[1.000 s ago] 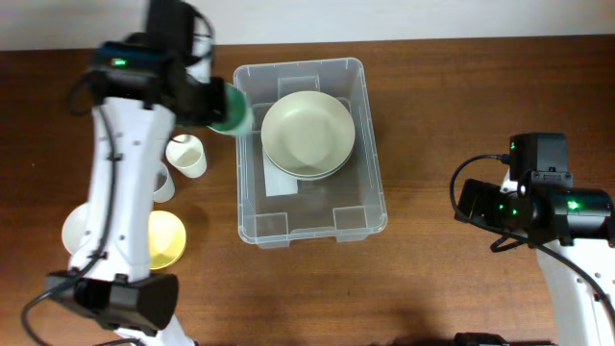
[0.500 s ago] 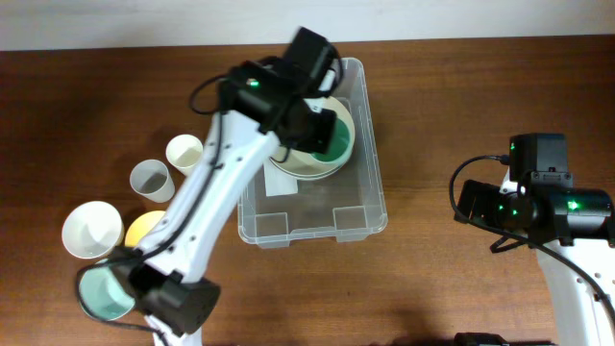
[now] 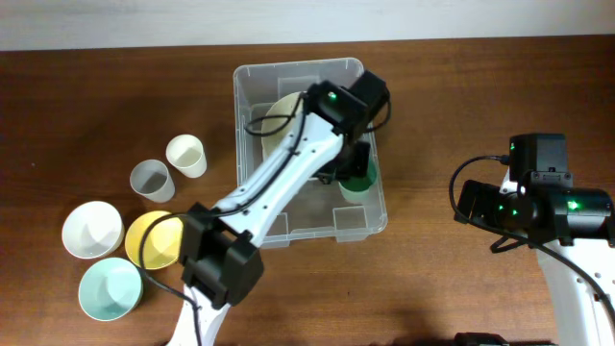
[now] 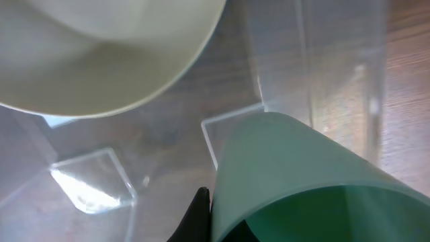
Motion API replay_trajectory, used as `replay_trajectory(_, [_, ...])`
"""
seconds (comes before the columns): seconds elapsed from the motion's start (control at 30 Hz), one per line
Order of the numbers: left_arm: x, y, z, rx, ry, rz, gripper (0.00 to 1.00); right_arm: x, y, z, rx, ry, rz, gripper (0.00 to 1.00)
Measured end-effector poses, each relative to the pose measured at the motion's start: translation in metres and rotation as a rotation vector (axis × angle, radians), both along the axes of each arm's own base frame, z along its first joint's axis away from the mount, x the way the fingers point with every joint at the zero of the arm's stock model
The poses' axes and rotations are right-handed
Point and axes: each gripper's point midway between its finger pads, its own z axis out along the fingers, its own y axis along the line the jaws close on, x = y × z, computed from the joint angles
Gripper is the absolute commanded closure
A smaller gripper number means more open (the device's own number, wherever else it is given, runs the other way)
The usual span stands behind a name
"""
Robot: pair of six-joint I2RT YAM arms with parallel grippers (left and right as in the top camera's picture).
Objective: Pack container
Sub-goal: 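Lower the green cup into the container's front-right corner, release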
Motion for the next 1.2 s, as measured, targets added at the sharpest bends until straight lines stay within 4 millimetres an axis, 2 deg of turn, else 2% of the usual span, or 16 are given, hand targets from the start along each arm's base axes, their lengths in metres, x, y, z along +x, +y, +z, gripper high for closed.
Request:
replay_trajectory(0.27, [-0.010, -0.005, -0.022, 0.030, 0.043, 0.046, 0.99, 0.000, 0.000, 0.000, 0.000, 0.000, 0.000, 0.01])
replay_trajectory(0.57, [-0.026, 0.007, -0.055, 0.089, 0.119, 0.077, 1.00, 0.000, 0.000, 0.000, 0.000, 0.000, 0.001, 0.01])
replay_trajectory(0.67, [-0.031, 0.008, -0.059, 0.099, 0.131, 0.073, 0.99, 0.000, 0.000, 0.000, 0.000, 0.000, 0.000, 0.00])
replay_trajectory(0.87, [-0.042, -0.004, -0.060, 0.101, 0.130, 0.038, 0.98, 0.000, 0.000, 0.000, 0.000, 0.000, 0.000, 0.01])
replay_trajectory(1.0, [-0.046, -0.007, -0.060, 0.103, 0.131, 0.027, 0.91, 0.000, 0.000, 0.000, 0.000, 0.000, 0.000, 0.01])
replay_trajectory(1.03, [-0.046, -0.007, -0.060, 0.103, 0.132, 0.028, 0.81, 0.000, 0.000, 0.000, 0.000, 0.000, 0.000, 0.01])
replay_trajectory(1.07, [-0.046, -0.007, -0.060, 0.103, 0.132, 0.030, 0.66, 0.000, 0.000, 0.000, 0.000, 0.000, 0.000, 0.01])
replay_trajectory(1.1, [-0.046, -0.007, -0.060, 0.104, 0.133, 0.030, 0.55, 0.000, 0.000, 0.000, 0.000, 0.000, 0.000, 0.01])
replay_trajectory(1.17, [-0.047, -0.006, -0.060, 0.105, 0.135, 0.029, 0.38, 0.000, 0.000, 0.000, 0.000, 0.000, 0.001, 0.01])
replay_trajectory(1.2, [-0.048, -0.006, -0.059, 0.106, 0.139, 0.034, 0.37, 0.000, 0.000, 0.000, 0.000, 0.000, 0.001, 0.01])
